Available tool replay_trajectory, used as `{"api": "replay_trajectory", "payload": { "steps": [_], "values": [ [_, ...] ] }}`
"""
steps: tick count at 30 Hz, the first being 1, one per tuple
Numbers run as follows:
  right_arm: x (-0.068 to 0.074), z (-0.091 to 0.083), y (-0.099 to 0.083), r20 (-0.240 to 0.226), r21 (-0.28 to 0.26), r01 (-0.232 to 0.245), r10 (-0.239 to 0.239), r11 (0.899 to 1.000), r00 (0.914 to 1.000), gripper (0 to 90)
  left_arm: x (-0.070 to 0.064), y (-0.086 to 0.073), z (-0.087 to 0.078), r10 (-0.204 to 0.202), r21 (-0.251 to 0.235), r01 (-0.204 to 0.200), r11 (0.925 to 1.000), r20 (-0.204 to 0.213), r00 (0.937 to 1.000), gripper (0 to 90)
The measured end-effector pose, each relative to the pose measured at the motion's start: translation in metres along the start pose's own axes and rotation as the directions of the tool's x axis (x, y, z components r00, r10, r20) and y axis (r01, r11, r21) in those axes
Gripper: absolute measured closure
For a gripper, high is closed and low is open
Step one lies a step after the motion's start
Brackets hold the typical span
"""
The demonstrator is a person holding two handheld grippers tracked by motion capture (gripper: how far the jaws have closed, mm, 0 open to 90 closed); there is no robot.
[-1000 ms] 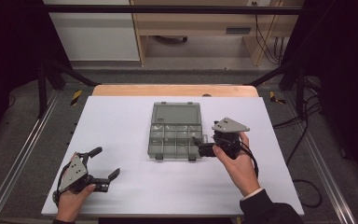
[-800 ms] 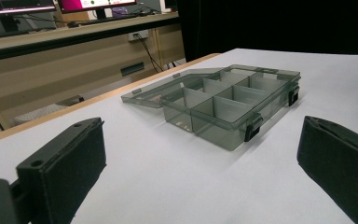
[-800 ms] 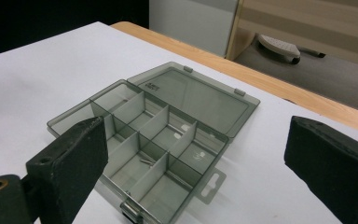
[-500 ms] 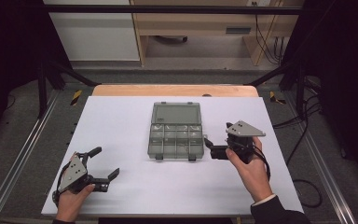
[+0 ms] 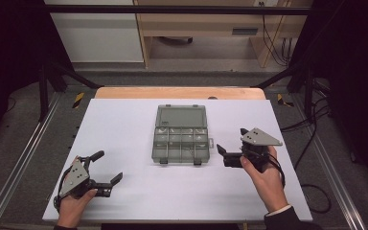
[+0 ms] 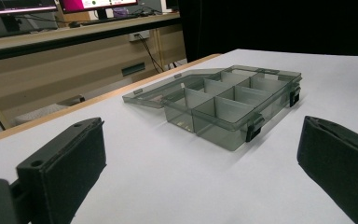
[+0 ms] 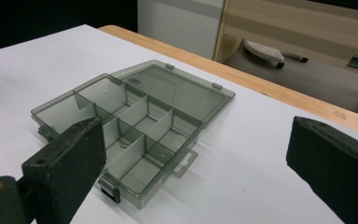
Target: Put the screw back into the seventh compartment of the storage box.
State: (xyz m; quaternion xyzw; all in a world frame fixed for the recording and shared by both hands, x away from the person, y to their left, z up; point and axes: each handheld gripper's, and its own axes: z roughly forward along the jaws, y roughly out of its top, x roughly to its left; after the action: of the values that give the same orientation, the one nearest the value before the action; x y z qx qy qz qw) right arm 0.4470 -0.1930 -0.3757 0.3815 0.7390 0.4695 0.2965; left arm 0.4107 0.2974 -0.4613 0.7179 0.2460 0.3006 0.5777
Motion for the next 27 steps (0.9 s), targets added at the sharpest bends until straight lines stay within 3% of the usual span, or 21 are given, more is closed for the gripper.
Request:
{"api": "replay_trajectory", "payload": {
  "steps": [15, 27],
  "values": [
    [-0.006, -0.011, -0.012, 0.020, -0.019, 0.001, -0.001, 1.000, 0.9998, 4.6, 0.001, 0.000, -0.001, -0.004, -0.003, 0.004, 1.0000, -0.004, 1.0000, 0.8],
    [-0.016, -0.021, -0.040, 0.044, -0.032, -0.024, 0.025, 0.999, 0.9987, 5.5, 0.004, 0.000, -0.005, -0.006, -0.007, 0.006, 1.0000, -0.018, 0.9998, 0.8]
  ]
}}
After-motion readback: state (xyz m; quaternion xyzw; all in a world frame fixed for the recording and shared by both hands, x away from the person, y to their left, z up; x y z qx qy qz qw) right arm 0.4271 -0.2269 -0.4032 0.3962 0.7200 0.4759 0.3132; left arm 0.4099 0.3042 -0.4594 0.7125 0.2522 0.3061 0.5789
